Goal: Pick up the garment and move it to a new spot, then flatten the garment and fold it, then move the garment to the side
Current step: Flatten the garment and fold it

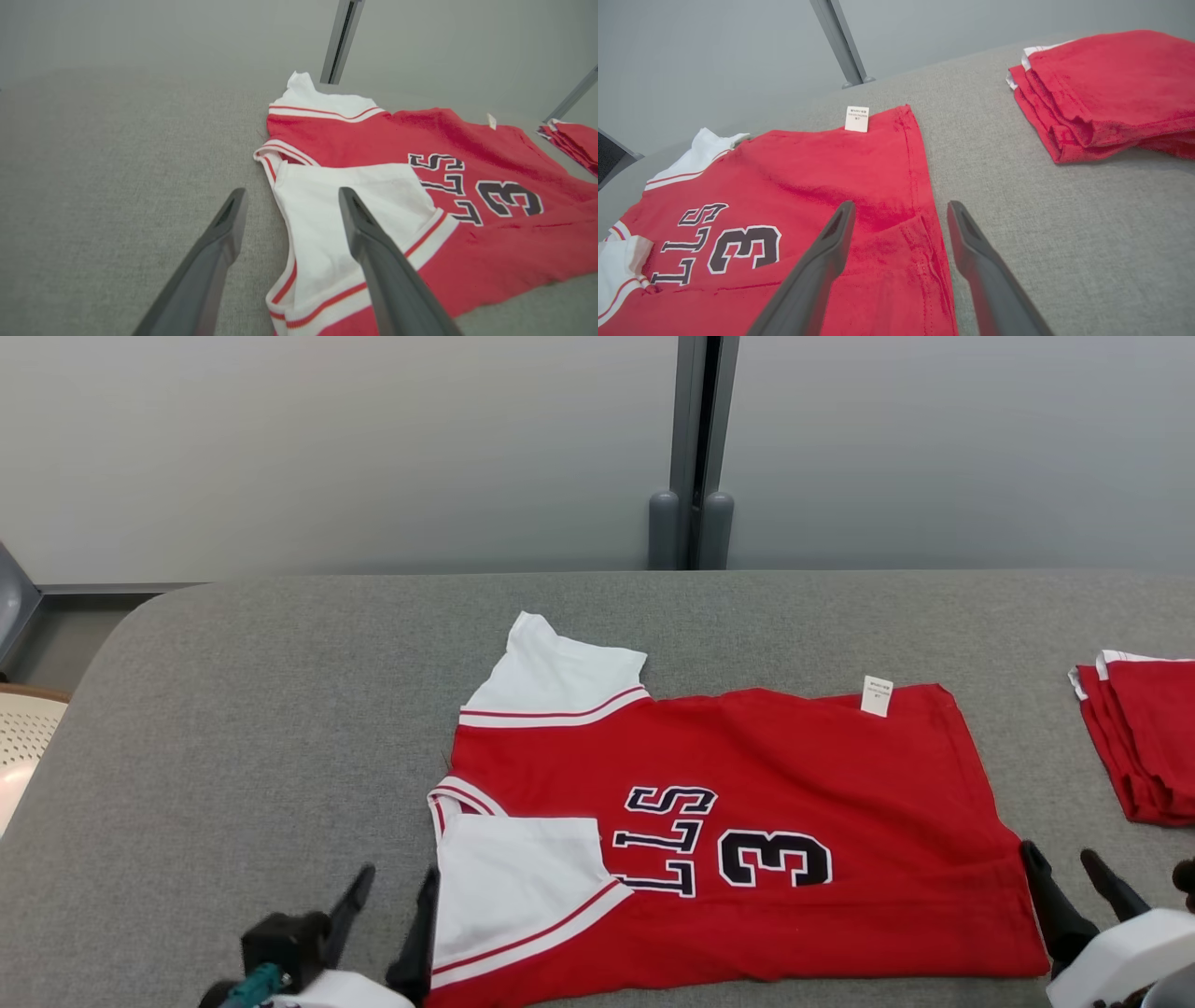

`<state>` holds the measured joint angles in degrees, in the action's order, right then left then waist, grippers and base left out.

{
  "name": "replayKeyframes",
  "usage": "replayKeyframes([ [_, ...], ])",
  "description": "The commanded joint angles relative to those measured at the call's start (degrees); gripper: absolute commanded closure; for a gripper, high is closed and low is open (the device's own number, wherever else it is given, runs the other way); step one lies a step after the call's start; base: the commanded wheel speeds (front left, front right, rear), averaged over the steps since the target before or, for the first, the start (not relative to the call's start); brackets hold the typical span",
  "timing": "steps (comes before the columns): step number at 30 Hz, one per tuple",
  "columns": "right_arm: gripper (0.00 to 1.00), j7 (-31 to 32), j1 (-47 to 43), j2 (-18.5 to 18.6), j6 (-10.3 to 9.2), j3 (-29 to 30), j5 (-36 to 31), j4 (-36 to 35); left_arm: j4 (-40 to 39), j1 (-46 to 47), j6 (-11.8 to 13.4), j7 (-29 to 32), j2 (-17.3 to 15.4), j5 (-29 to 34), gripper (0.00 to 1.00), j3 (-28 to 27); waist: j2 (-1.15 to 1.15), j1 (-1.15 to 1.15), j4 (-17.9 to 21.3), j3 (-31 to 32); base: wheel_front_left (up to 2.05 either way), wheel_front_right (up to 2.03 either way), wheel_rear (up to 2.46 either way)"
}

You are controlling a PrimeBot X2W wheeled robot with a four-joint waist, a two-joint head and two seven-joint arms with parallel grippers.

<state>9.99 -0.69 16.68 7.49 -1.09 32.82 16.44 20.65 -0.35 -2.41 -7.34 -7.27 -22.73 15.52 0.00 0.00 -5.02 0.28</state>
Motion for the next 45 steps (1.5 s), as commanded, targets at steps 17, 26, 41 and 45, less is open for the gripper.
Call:
replayKeyframes([
  [17, 0.0, -14.7, 13.6, 1.3, 0.01, -4.7, -10.6, -2.7, 0.7, 18.5, -0.9, -6.6, 1.2, 3.6, 0.0, -3.6, 0.0, 0.0, 3.8, -11.0, 0.0, 0.0, 0.0],
  [26, 0.0, -15.6, 22.2, -0.7, 0.01, -4.9, -15.2, 0.4, 10.7, 36.6, -3.7, 3.7, -4.5, 6.1, 0.0, -0.3, 0.0, 0.0, 8.1, -19.7, 0.0, 0.0, 0.0],
  [41, 0.0, -18.9, 33.7, -3.5, 0.0, -7.2, -15.1, 5.4, 18.3, 59.5, -5.1, 23.5, -20.5, -8.7, 0.0, 16.9, 0.0, 0.0, 15.6, -28.8, 0.0, 0.0, 0.0],
  [45, 0.0, -19.3, 34.6, -3.7, 0.0, -7.0, -15.3, 6.7, 18.6, 61.2, -5.1, 25.5, -23.2, -11.4, 0.0, 20.7, 0.0, 0.0, 16.6, -29.4, 0.0, 0.0, 0.0],
])
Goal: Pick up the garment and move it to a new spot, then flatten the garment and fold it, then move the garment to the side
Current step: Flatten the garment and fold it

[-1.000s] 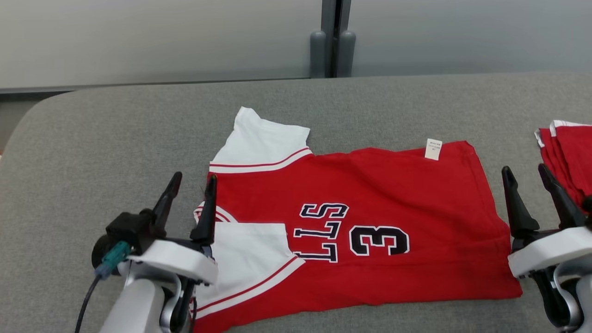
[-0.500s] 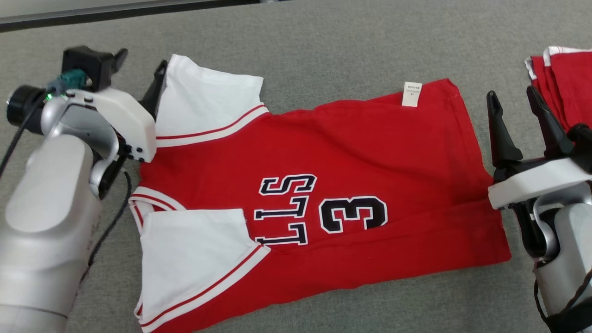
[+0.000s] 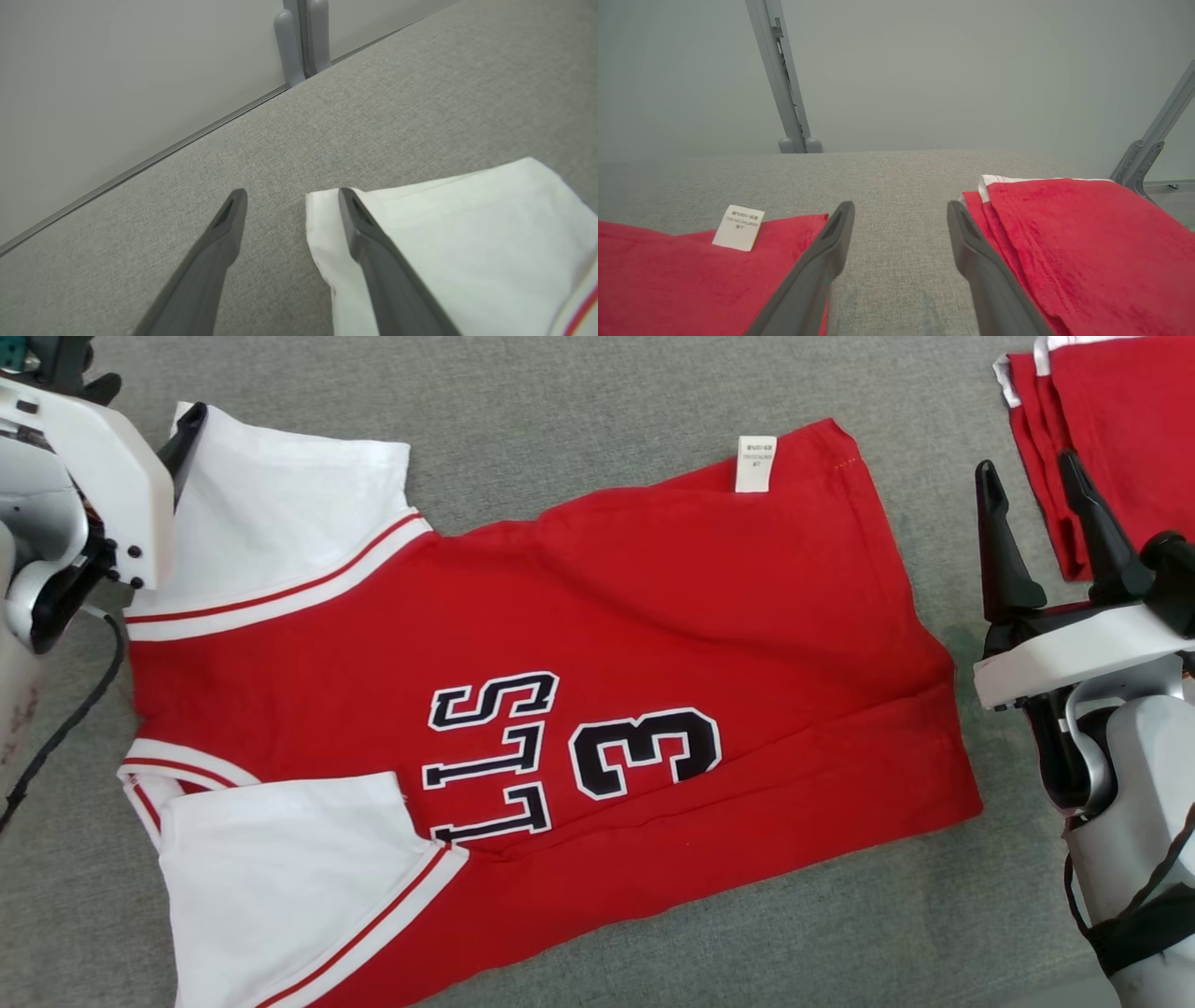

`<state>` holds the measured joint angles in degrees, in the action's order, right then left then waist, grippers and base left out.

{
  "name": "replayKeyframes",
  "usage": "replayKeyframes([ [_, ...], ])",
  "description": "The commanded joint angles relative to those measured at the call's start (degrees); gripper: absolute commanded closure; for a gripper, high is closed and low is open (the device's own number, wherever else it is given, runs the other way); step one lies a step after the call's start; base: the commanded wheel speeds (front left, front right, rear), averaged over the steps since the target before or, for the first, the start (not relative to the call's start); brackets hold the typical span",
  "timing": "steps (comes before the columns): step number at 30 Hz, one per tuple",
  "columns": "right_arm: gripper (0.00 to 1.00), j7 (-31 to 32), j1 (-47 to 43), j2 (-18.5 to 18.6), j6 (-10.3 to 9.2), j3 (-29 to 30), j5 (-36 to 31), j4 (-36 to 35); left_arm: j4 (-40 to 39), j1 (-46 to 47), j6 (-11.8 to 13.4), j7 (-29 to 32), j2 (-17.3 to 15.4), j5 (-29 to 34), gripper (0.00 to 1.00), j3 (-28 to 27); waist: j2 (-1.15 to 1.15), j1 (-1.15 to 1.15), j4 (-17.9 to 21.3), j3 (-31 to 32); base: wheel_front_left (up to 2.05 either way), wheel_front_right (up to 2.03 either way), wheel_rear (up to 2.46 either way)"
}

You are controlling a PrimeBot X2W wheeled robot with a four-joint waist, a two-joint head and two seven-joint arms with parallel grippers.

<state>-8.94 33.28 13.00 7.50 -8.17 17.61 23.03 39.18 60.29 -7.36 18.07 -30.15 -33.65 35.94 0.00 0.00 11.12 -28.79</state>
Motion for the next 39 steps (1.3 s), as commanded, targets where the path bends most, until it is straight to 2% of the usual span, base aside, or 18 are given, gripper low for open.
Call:
replayKeyframes([
  [1, 0.0, -0.5, 0.8, 0.0, -0.01, 0.3, -0.1, 0.4, 0.1, 0.9, -0.2, 0.6, -0.7, -1.2, 0.0, 1.2, 0.0, 0.0, 0.6, -0.5, 0.0, 0.0, 0.0],
  [4, 0.0, -0.8, 1.0, 0.1, -0.01, 0.9, -0.2, 1.2, 0.7, 1.7, -0.1, 1.5, -2.0, -2.6, 0.0, 3.2, 0.0, 0.0, 0.8, -0.8, 0.0, 0.0, 0.0],
  [12, 0.0, -0.9, 2.0, -0.2, -0.01, 1.2, -0.5, 1.9, 3.4, 2.9, -0.2, 1.4, -1.7, -5.0, 0.0, 7.1, 0.0, 0.0, 0.8, -1.6, 0.0, 0.0, 0.0],
  [13, 0.0, -0.9, 2.0, -0.2, -0.01, 1.2, -0.5, 2.0, 3.6, 3.1, -0.2, 1.0, -1.6, -5.3, 0.22, 7.4, 0.0, 0.0, 0.8, -1.6, 0.0, 0.0, 0.0],
  [15, 0.0, -0.9, 2.1, -0.1, -0.01, 1.3, -0.6, 2.1, 3.9, 3.5, -0.2, 0.4, -1.2, -6.2, 1.0, 7.9, 0.0, 0.0, 0.7, -1.7, 0.0, 0.0, 0.0],
  [25, 0.0, 3.5, 4.0, 1.0, -0.01, -0.3, 1.4, 4.6, 4.4, 4.7, -0.1, -5.9, 0.8, -11.0, 1.0, 8.1, 0.0, 0.0, -2.0, -0.5, 0.0, 0.0, 0.0],
  [34, 0.0, 12.3, 8.4, 5.2, -0.01, -8.8, 5.4, 8.9, 2.4, 3.3, -0.1, -10.1, 2.1, -12.8, 1.0, 11.2, 0.0, 0.0, -6.3, 1.2, 0.0, 0.0, 0.0],
  [39, 0.0, 15.8, 10.7, 6.4, -0.01, -11.7, 9.1, 11.7, 0.9, 2.6, -0.1, -12.0, 2.4, -13.7, 1.0, 12.8, 0.0, 0.0, -7.5, 1.5, 0.0, 0.0, 0.0],
])
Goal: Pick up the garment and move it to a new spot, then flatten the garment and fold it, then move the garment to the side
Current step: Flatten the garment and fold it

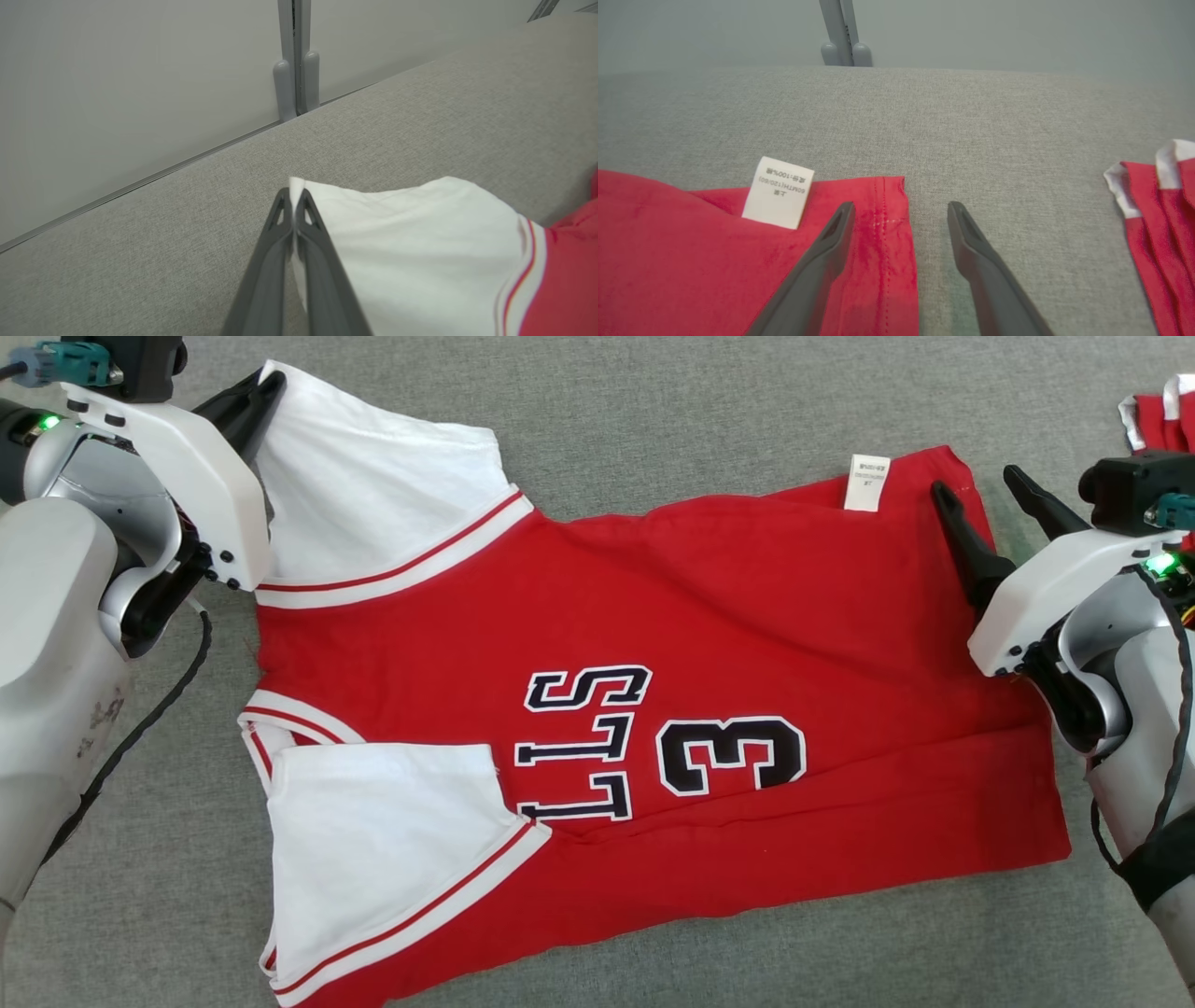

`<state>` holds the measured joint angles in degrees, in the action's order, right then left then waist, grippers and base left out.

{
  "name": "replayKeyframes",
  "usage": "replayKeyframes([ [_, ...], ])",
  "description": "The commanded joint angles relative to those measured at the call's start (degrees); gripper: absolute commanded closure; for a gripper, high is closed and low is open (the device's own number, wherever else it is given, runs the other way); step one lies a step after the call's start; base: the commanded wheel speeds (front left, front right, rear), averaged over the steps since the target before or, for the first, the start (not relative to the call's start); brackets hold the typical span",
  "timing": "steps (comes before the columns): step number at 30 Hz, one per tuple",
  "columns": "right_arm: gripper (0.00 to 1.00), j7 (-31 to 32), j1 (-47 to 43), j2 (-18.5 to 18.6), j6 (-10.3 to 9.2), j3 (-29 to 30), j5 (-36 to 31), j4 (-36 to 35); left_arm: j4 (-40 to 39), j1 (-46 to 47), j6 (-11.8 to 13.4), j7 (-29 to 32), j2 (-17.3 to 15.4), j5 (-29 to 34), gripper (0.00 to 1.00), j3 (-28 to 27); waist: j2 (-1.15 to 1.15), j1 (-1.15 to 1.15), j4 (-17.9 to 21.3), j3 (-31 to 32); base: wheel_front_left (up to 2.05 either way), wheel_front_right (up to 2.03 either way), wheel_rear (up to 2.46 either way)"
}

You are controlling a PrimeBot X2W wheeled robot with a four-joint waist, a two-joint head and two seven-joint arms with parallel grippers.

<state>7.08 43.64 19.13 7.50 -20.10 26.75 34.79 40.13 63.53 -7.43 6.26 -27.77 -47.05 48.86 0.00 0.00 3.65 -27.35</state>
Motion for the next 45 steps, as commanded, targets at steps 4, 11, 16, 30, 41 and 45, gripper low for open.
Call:
replayKeyframes([
  [4, 0.0, 1.6, 1.8, 1.4, -0.01, -1.8, 2.4, 1.8, -0.4, -0.3, -0.1, -0.9, 0.2, -1.1, 1.0, 0.9, 0.0, 0.0, -0.7, 0.0, 0.0, 0.0, 0.0],
  [11, 1.0, 3.1, 3.5, 2.9, -0.01, -5.4, 6.5, 3.4, -0.1, 0.6, -0.1, -1.5, 0.1, -2.3, 1.0, 2.5, 0.0, 0.0, -1.1, 0.1, 0.0, 0.0, 0.0],
  [16, 1.0, 2.2, 4.1, 3.3, -0.01, -5.9, 10.2, 3.9, 0.5, 1.2, -0.1, -2.7, -0.1, -3.3, 1.0, 2.9, 0.0, 0.0, -1.3, 0.3, 0.0, 0.0, 0.0],
  [30, 1.0, 2.5, 7.0, 1.1, -0.01, 0.7, 19.0, 9.7, 3.2, 3.4, -0.1, -10.6, 0.5, -4.4, 1.0, 1.7, 0.0, 0.0, -1.8, 1.2, 0.0, 0.0, 0.0],
  [41, 1.0, 0.8, 7.2, -0.2, 0.0, 3.0, 20.2, 11.6, 4.7, 2.1, -0.1, -18.1, 2.2, -6.1, 1.0, 1.9, 0.0, 0.0, -2.9, 3.2, 0.0, 0.0, 0.0],
  [45, 1.0, -0.5, 4.4, 0.0, -0.01, 3.4, 20.5, 11.5, 3.9, -0.8, -0.1, -19.1, 2.0, -8.0, 1.0, 2.7, 0.0, 0.0, -3.5, 6.2, 0.0, 0.0, 0.0],
])
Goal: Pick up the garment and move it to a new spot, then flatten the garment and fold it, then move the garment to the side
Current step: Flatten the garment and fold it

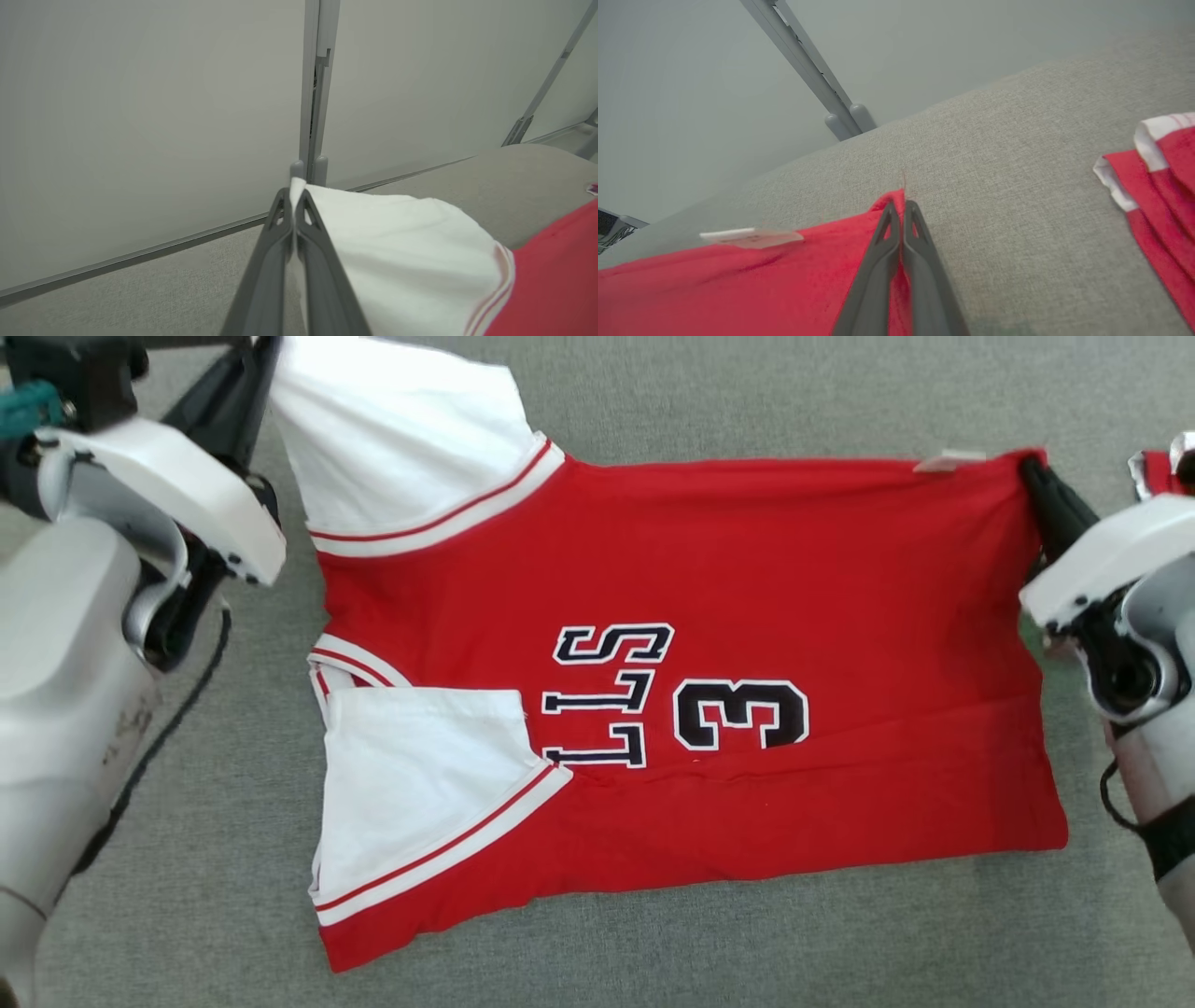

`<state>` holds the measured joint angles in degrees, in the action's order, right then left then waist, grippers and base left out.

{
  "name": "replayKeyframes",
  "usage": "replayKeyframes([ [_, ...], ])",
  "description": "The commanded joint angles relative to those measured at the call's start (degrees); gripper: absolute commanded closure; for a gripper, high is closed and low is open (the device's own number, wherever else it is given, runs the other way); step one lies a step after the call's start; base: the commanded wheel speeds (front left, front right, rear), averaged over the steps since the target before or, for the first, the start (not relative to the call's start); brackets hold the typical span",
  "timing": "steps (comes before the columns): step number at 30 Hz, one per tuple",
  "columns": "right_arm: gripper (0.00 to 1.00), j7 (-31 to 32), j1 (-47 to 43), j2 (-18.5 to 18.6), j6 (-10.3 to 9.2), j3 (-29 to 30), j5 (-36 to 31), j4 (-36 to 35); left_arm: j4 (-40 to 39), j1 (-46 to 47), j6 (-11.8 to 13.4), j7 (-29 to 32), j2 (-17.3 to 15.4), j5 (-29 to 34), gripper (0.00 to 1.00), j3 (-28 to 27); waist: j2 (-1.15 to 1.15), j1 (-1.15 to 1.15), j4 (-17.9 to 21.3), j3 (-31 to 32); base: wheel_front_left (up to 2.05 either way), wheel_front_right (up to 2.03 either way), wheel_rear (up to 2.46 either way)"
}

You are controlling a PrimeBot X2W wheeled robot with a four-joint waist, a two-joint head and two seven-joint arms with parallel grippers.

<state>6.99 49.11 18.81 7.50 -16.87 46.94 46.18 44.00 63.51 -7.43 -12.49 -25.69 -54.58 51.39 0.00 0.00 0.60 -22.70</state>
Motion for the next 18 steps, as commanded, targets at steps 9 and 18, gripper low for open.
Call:
replayKeyframes([
  [9, 1.0, -1.6, -8.1, 0.7, 0.0, 0.7, 0.5, -1.3, -4.5, -7.0, -0.1, -0.6, -1.5, -3.1, 1.0, 1.9, 0.0, 0.0, -2.0, 7.7, 0.0, 0.0, 0.0],
  [18, 1.0, 0.2, -19.0, 1.9, 0.0, 3.0, 2.6, -5.3, -13.7, -16.5, 0.6, 2.3, -6.8, -4.3, 1.0, 4.9, 0.0, 0.0, -4.0, 13.5, 0.0, 0.0, 0.0],
])
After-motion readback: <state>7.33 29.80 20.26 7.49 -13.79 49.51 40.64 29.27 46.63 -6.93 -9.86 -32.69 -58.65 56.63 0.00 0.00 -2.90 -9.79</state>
